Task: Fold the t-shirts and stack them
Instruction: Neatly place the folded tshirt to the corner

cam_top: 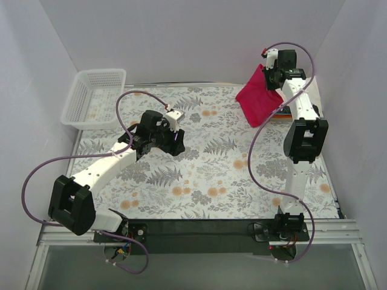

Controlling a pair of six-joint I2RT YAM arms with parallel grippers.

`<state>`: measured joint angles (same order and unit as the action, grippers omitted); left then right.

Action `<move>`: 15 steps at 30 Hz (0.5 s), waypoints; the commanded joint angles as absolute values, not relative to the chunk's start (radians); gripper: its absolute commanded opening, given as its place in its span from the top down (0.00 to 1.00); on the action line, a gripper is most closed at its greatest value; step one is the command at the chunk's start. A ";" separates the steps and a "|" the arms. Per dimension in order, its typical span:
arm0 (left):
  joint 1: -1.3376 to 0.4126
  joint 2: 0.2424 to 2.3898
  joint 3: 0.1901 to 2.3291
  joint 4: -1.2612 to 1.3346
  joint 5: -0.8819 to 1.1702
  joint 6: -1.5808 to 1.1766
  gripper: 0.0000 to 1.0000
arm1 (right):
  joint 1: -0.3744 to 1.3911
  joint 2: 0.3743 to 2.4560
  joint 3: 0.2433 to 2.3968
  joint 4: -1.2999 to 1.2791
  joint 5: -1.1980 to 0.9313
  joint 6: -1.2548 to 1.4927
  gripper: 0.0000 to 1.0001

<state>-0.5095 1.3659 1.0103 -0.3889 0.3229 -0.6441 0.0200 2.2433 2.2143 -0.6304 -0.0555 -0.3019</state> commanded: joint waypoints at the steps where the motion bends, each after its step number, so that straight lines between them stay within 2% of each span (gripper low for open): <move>1: -0.505 1.362 1.029 -0.394 0.333 -0.649 0.51 | 0.015 2.135 2.287 -0.603 -0.064 -0.285 0.99; 15: -0.505 1.371 1.040 -0.402 0.333 -0.646 0.51 | 0.011 2.086 2.347 -0.612 -0.048 -0.311 0.99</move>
<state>-0.5076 1.3708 1.0103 -0.3923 0.3225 -0.6441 0.0189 2.1651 2.2807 -0.6502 -0.0544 -0.2955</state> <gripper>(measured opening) 0.492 0.045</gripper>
